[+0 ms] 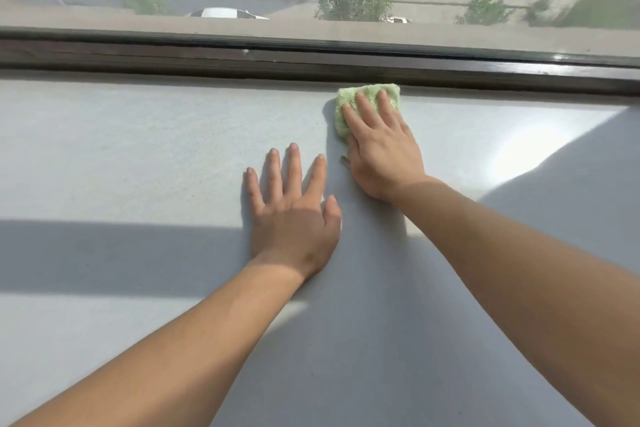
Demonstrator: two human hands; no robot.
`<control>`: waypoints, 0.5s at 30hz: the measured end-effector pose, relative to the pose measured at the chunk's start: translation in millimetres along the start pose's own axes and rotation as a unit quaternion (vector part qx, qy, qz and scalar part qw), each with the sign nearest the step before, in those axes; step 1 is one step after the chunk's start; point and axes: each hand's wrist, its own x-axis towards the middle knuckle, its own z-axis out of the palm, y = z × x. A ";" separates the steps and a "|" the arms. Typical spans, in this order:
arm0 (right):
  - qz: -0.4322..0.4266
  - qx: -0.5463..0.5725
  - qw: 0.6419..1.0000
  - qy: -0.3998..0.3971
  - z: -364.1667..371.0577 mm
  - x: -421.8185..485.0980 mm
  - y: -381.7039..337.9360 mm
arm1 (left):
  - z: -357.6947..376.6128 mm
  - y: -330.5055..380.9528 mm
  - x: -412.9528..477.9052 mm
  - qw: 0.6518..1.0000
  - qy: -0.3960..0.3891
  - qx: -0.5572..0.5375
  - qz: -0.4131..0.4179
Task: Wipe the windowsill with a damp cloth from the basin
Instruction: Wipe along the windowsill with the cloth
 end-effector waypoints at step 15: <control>0.037 0.002 0.999 0.008 -17.0 -30.0 85.9 | -2.5 -3.3 -1.2 1.000 0.002 0.011 0.002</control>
